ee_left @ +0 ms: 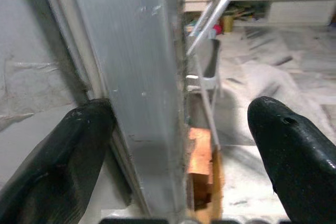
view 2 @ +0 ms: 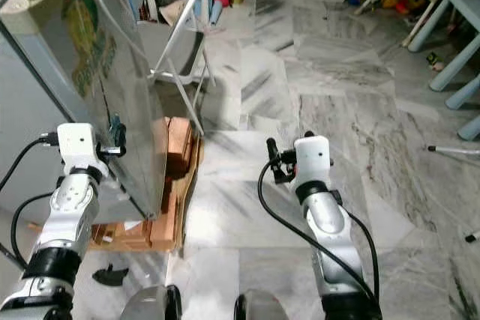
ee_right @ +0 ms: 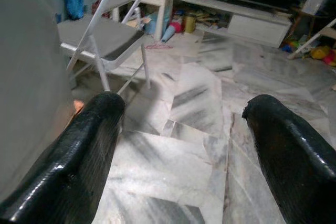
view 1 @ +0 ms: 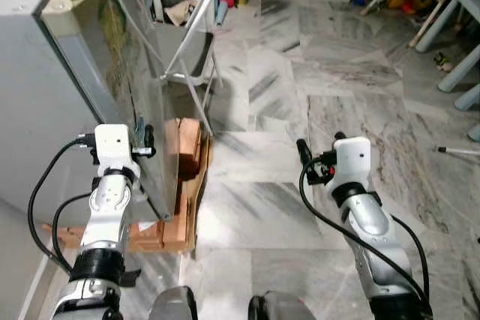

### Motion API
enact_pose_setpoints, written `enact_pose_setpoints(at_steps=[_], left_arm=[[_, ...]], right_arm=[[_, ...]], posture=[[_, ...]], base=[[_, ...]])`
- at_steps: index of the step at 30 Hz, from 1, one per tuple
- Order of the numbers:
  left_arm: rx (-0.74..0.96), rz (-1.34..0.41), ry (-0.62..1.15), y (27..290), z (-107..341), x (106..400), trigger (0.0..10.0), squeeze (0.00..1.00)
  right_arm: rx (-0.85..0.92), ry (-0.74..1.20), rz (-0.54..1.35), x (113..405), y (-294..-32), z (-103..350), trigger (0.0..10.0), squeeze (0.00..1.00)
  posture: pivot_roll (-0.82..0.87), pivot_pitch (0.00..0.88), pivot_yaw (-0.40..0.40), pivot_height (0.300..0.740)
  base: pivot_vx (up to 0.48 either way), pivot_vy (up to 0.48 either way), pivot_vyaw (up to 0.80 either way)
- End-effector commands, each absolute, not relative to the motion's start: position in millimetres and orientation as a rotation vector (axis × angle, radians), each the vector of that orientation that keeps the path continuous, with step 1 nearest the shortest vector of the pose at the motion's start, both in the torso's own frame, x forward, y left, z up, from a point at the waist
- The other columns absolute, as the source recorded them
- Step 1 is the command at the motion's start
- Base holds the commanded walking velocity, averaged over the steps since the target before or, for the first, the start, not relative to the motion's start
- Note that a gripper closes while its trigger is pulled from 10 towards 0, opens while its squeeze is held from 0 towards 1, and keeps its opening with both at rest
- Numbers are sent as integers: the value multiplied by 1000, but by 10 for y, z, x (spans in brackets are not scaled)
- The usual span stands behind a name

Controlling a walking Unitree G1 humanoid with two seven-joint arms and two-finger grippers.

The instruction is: Restocking fridge

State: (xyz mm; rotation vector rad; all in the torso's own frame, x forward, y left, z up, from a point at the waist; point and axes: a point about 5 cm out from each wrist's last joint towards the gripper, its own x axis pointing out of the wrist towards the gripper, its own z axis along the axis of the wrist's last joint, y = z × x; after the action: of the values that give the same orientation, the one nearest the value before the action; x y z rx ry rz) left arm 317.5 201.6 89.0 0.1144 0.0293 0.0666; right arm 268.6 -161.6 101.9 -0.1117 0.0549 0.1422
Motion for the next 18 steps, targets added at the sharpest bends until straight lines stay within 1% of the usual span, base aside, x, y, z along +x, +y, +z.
enact_pose_setpoints(at_steps=[1, 2, 3, 5, 6, 7, 9, 10, 11, 12, 14, 15, 18], left_arm=[[164, -91, -55, 1738, 1067, 3253, 10000, 0], [183, -150, -76, 1633, 1103, 3258, 10000, 0], [261, -317, -126, 1378, 1176, 3225, 10000, 0], [356, -561, -180, 991, 1223, 3119, 10000, 0], [370, -638, -191, 852, 1223, 3077, 10000, 0], [368, -667, -193, 793, 1218, 3062, 10000, 0], [348, -774, -216, 575, 1246, 3004, 10000, 0], [349, -959, -265, 210, 1321, 2881, 10000, 0], [357, -1010, -289, 96, 1359, 2847, 10000, 0], [362, -1039, -310, 7, 1396, 2835, 10000, 0], [361, -1043, -324, -77, 1453, 2882, 10000, 0], [368, -1028, -329, -74, 1470, 2926, 10000, 0], [360, -942, -309, 68, 1496, 3072, 10000, 0]], right_arm=[[-118, 77, 157, 2656, -1633, 1000, 10000, 0], [-126, 91, 158, 2641, -1648, 973, 10000, 0], [-132, 120, 147, 2604, -1709, 909, 10000, 0], [-120, 168, 107, 2547, -1838, 813, 10000, 0], [-114, 181, 85, 2532, -1892, 787, 10000, 0], [-110, 186, 72, 2529, -1917, 779, 10000, 0], [-107, 191, 52, 2524, -1959, 772, 10000, 0], [-107, 190, 45, 2512, -1984, 763, 10000, 0], [-107, 190, 46, 2510, -1981, 758, 10000, 0], [-107, 189, 47, 2508, -1975, 754, 10000, 0], [-103, 182, 45, 2507, -1958, 758, 10000, 0], [-105, 176, 41, 2505, -1952, 761, 10000, 0], [-108, 159, 21, 2484, -1948, 776, 10000, 0]], posture=[[-71, 99, -60, 740], [-71, 100, -60, 740], [-72, 100, -60, 740], [-72, 95, -55, 740], [-74, 93, -52, 740], [-76, 91, -52, 740], [-74, 89, -48, 740], [-74, 84, -41, 740], [-78, 80, -36, 740], [-81, 78, -33, 740], [-91, 75, -23, 740], [-101, 71, -12, 740], [-105, 71, 0, 740]], base=[[0, 0, 0], [0, 0, 0], [0, 0, 0], [0, 0, 0], [0, 0, 0], [0, 0, 0], [0, 0, 0], [0, 0, 0], [0, 0, 0], [0, 0, 0], [0, 0, 0], [0, 0, 0], [0, 0, 0]])
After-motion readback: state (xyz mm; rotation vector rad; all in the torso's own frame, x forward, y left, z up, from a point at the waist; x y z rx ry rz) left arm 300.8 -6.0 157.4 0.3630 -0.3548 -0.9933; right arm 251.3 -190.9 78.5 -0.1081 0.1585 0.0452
